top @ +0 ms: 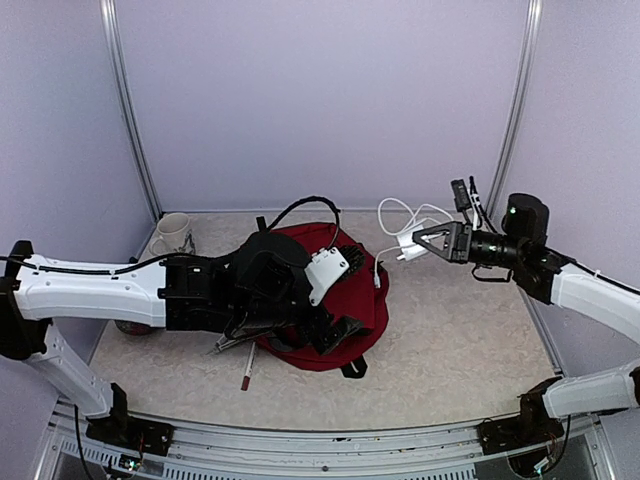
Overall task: Pack the student bag
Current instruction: Pass from the left arm to the right, then pick up the largest pocket of the bag from the student bag.
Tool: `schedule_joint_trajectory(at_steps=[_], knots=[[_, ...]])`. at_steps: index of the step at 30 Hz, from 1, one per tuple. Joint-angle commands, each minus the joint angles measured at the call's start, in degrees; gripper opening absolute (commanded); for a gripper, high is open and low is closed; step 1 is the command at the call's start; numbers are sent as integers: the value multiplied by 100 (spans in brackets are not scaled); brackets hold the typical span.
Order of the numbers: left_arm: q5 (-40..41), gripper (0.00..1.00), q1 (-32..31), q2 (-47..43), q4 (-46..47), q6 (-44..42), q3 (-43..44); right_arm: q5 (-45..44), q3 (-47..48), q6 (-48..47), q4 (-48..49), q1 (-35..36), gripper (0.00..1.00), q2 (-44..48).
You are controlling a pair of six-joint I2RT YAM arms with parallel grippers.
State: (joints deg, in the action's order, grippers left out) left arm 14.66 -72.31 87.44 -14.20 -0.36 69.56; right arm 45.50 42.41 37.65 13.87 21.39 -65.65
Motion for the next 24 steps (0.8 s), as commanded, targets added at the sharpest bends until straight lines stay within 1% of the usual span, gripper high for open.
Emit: schedule_joint_trajectory(at_steps=[1,5,8,10,12,13,17,20,22,23,24], knots=[[-790,98,418,349,-460,62,-9,277,5,-314,-661,-841,0,708],[-959,97,423,967,-645,-376,134,396,-34,-390,-1067,-1329,0,1024],[-762,93,471,1532,-893,-526,535,573,-169,-327,-1083,-1413,0,1055],[-767,90,581,1674,-879,-564,641,686,-218,-340,-1149,-1428,0,1040],[-847,84,754,1695,-666,-574,607,710,-205,-435,-1279,-1435,0,1052],[-887,78,833,1705,-552,-566,583,719,-204,-480,-1323,-1436,0,1061],[-1144,49,1057,1746,-287,-523,562,741,-261,-490,-1380,-1436,0,1080],[-1596,23,1122,1669,-196,-556,538,757,-304,-480,-1413,-1436,0,1042],[-1627,5,1143,1526,-61,-549,485,776,-320,-499,-1452,-1438,0,1020],[-1561,0,1156,1428,35,-535,450,783,-329,-513,-1471,-1436,0,1015],[-1507,0,1177,1315,118,-504,427,792,-348,-512,-1464,-1428,0,1011]])
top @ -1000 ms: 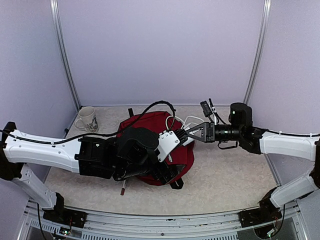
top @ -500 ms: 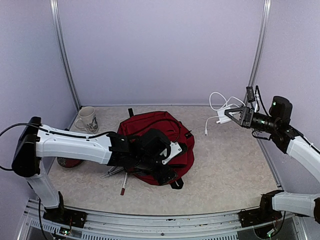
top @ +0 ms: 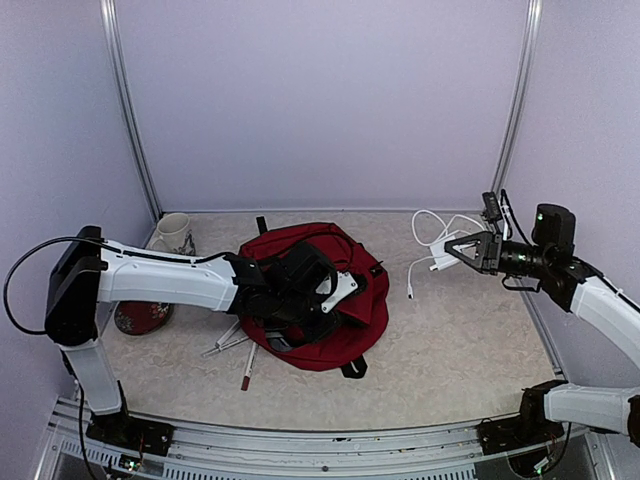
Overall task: Pack the student bag
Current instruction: Pick up the largest pocket of the bag from the student bag.
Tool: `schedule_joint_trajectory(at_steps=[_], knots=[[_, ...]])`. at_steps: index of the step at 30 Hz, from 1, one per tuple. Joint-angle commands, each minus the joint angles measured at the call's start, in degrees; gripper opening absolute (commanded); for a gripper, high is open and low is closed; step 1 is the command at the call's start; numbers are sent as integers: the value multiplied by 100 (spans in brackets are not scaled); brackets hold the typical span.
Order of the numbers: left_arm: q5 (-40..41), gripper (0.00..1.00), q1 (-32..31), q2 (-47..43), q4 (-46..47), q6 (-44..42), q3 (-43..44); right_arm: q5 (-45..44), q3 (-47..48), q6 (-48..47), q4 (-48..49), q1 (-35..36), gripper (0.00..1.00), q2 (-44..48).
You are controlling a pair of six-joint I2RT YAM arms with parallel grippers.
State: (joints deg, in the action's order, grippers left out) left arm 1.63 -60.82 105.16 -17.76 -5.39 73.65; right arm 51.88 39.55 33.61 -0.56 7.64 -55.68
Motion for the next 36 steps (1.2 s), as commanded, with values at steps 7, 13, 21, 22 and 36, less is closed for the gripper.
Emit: schedule_joint_trajectory(at_steps=[7,13,21,22,36], knots=[[524,0,286,-1234,1017,365,75,-268,-714,818,1213,646,0,-120],[1358,0,310,-1563,1178,231,58,-1144,-816,1761,3134,1933,0,-1494],[1432,0,293,-1773,1320,239,277,-1627,555,2638,4575,2909,0,-4149],[1414,0,290,-1780,1341,231,292,-1642,790,2761,4732,2936,0,-4447],[1524,0,329,-1723,1524,66,617,-2548,3705,2839,3497,3087,10,-6840]])
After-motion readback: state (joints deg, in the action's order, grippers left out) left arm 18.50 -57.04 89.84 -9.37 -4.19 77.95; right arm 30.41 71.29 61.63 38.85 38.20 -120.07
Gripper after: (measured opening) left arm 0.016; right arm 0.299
